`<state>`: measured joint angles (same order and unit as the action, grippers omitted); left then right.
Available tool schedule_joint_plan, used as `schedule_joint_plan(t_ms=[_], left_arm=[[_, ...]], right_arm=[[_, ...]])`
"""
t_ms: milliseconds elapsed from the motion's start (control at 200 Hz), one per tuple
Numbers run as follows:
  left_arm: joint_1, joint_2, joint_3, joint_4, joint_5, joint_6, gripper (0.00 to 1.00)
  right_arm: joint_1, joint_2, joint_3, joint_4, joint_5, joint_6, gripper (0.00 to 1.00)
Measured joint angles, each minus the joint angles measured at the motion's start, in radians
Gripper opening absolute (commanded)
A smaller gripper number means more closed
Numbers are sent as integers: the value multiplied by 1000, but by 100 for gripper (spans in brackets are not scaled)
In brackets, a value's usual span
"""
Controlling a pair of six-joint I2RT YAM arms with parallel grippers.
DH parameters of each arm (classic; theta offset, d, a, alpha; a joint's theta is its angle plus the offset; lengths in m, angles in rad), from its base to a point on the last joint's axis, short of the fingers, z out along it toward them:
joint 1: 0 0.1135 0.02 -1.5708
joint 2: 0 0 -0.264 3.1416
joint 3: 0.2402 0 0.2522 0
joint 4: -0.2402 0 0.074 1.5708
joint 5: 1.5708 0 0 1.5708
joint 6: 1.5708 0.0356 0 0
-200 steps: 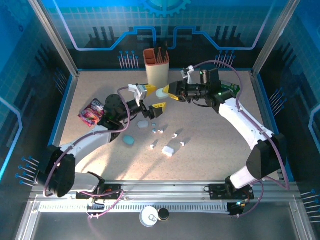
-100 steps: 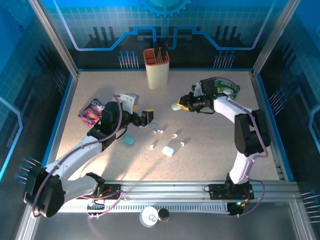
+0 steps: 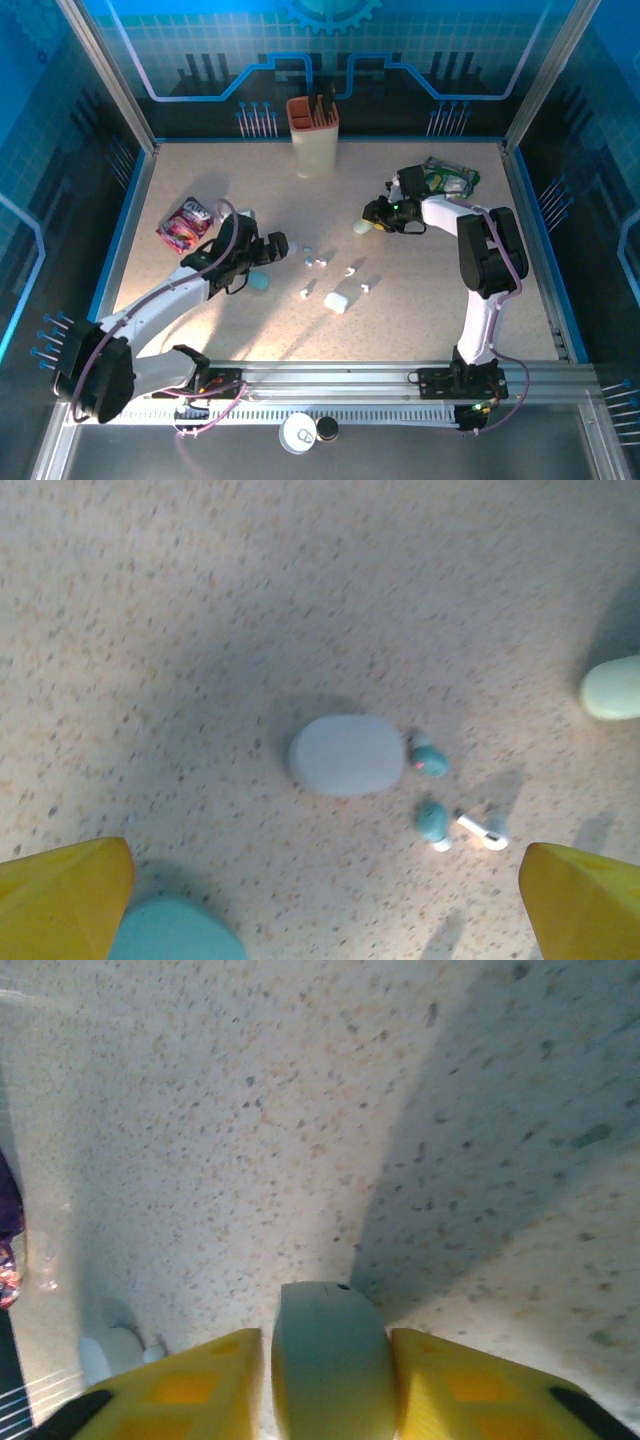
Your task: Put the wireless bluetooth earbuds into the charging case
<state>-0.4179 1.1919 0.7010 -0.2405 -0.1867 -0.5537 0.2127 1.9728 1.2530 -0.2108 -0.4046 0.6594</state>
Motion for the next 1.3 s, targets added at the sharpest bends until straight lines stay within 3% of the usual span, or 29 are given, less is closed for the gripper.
schedule_joint_plan(t_ms=[185, 310, 630, 840, 1301], left_arm=[[48, 78, 47, -80, 34, -10, 99], [74, 134, 91, -141, 50, -55, 99], [87, 269, 179, -319, 64, -424, 84], [87, 334, 199, -422, 70, -650, 80], [95, 433, 200, -417, 121, -731, 56]], right_arm=[[-29, -2, 0, -18, 36, -48, 62], [-33, -37, 0, -50, 60, -89, 68], [-32, -224, -13, -95, 91, -171, 69], [-32, -246, -45, -115, 95, -186, 70], [-33, -247, -58, -130, 101, -190, 70]])
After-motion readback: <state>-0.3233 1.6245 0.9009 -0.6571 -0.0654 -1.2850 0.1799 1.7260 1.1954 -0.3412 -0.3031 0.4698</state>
